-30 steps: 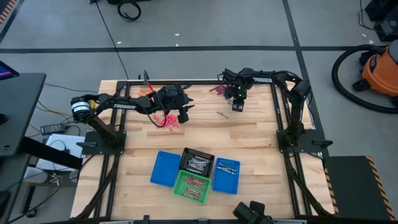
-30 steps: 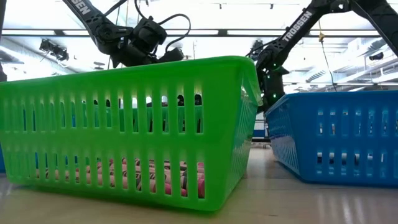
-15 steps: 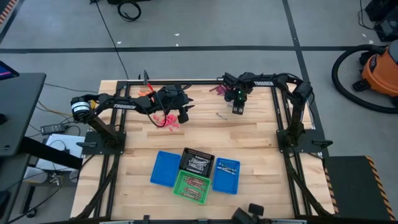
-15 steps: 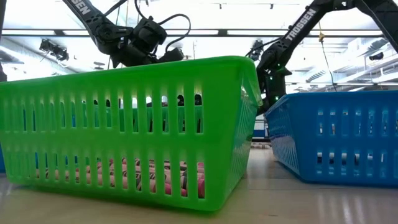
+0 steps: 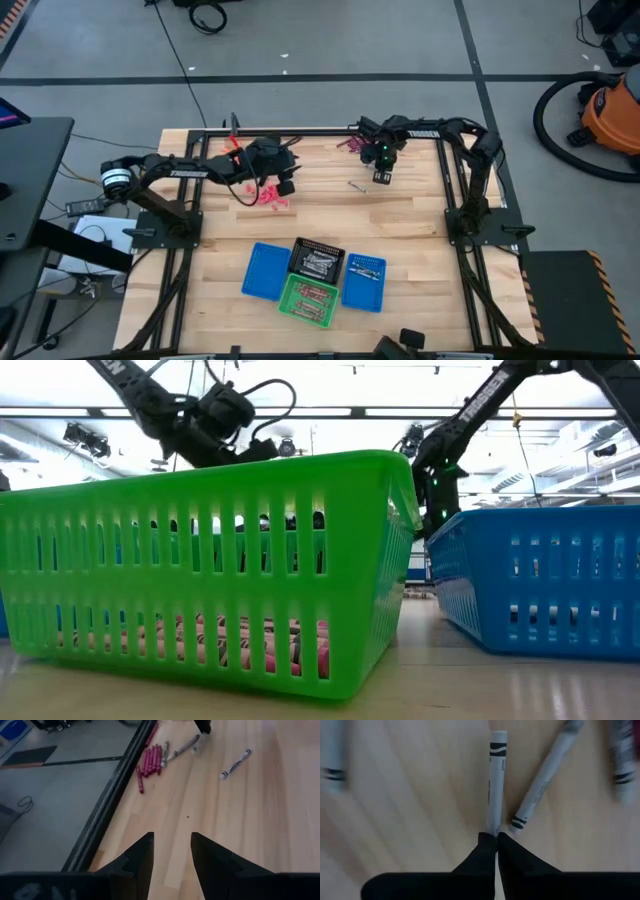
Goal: Sort crayons
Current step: Put the white crayon into the right blue bin
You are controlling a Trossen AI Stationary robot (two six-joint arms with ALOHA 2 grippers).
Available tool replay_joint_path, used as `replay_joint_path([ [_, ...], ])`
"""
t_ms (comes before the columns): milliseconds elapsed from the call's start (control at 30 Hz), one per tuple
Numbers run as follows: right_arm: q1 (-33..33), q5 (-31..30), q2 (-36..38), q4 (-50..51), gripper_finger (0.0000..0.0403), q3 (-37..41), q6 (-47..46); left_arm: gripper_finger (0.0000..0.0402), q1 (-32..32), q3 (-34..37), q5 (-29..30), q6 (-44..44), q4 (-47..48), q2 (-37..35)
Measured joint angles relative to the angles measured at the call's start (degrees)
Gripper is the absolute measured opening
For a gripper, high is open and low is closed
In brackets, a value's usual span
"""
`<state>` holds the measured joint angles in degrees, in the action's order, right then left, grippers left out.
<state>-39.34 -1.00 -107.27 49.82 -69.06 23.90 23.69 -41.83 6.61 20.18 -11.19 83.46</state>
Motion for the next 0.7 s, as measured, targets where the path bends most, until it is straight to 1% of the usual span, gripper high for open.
replay_joint_path([
  [133, 0.6, 0.1, 3.2, 0.6, 0.0018, -0.2, -1.3, 0.0141, -0.1, 4.7, -0.1, 0.0, -8.1, 0.0],
  [233, 1.7, 1.1, 5.3, 1.1, 0.0018, -0.1, -2.7, 0.0141, -0.1, 6.6, -0.1, 0.0, -12.3, 0.0],
  [500, 6.8, 1.9, 8.9, 3.6, 0.0018, -0.2, -8.0, 0.0141, -0.2, 6.8, -0.1, 0.0, -13.1, 0.0],
  [600, 9.0, 6.9, 9.9, 3.9, 0.0018, -0.2, -9.9, 0.0141, -0.1, 6.8, -0.2, 0.1, -13.1, 0.0],
  [700, 11.4, 13.3, 10.4, 4.0, 0.0018, -0.2, -14.2, 0.0141, 0.7, 6.8, -0.2, 0.2, -12.9, 0.0],
])
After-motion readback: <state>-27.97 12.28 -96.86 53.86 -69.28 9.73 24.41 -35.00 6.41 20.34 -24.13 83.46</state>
